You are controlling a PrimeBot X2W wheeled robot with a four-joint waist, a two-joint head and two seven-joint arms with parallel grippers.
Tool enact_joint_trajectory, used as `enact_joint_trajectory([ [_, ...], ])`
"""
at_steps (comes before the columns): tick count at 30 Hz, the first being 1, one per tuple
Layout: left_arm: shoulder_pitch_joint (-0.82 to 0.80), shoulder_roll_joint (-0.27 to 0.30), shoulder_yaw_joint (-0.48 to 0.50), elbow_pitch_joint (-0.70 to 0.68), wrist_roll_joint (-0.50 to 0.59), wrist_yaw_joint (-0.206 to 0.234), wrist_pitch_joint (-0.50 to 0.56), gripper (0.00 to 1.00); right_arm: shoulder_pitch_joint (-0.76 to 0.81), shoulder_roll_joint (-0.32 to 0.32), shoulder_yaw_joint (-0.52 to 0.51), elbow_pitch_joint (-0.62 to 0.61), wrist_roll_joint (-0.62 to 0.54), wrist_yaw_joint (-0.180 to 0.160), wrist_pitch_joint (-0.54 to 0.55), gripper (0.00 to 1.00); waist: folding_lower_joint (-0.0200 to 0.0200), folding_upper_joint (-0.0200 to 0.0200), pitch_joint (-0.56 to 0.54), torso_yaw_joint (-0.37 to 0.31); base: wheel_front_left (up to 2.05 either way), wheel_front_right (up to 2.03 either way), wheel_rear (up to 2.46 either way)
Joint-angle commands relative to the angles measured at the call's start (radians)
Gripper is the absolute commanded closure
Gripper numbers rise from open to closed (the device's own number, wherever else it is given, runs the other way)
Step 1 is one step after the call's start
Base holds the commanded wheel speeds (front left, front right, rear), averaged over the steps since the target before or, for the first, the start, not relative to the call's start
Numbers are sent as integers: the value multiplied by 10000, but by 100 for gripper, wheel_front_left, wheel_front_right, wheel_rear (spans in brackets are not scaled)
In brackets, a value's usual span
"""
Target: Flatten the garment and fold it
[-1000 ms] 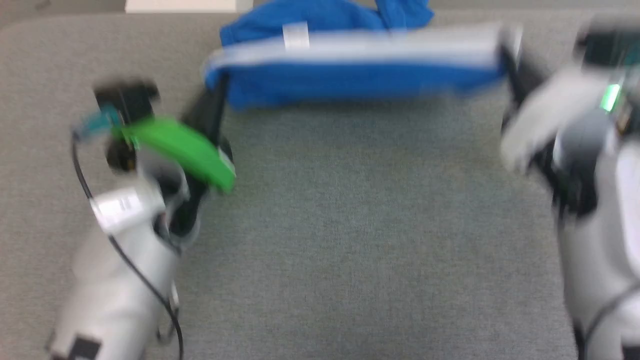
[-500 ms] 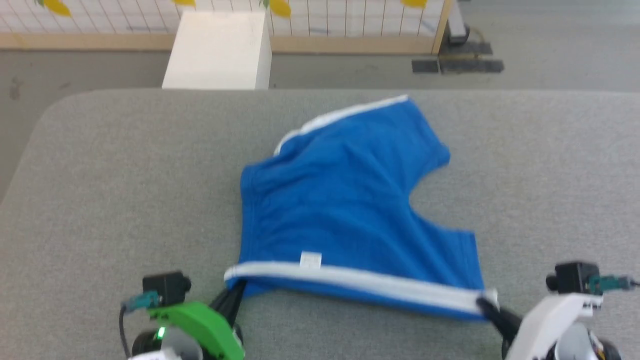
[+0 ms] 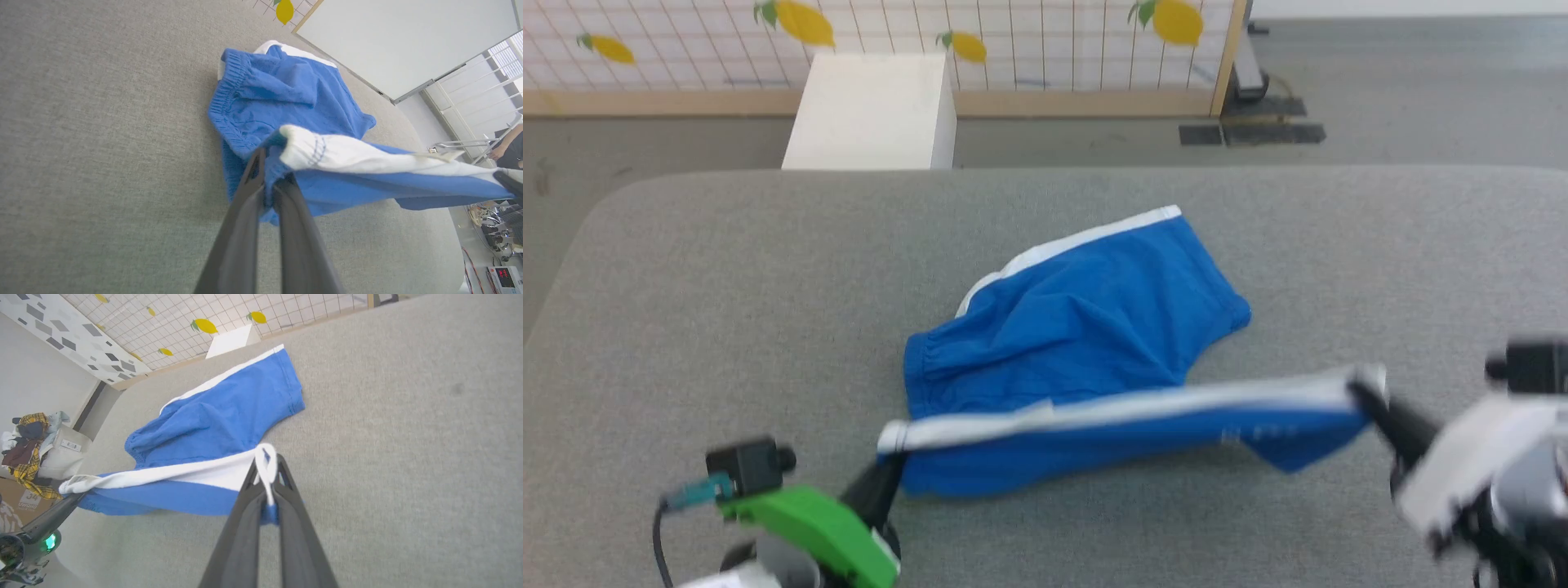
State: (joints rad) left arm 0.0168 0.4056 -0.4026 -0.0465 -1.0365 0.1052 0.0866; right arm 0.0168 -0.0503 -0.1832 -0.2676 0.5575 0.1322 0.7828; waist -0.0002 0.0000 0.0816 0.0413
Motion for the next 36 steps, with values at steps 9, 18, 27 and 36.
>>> enact_joint_trajectory([
  [9, -2662, -630, 524, 1014, -119, -26, -221, 100, -4598, -4, 387, 3183, -1653, -15, -1865, 100, 2, 0, 1785, 340, 0, 0, 0],
  [18, -4599, -1049, 448, 2455, 48, -439, -327, 100, -7948, -1, 646, 6744, -3006, -15, -3115, 100, 2, 0, 3337, 919, 0, 0, 0],
  [27, -5651, -1276, 226, 3417, 145, -893, -287, 100, -9849, 0, 623, 9256, -4275, -15, -3833, 100, 2, 0, 4221, 1293, 0, 0, 0],
  [36, -5910, -1442, -14, 4006, 40, -1149, -17, 58, -10455, 0, 799, 10943, -4837, -15, -4069, 100, 2, 0, 4379, 1364, 0, 0, 0],
])
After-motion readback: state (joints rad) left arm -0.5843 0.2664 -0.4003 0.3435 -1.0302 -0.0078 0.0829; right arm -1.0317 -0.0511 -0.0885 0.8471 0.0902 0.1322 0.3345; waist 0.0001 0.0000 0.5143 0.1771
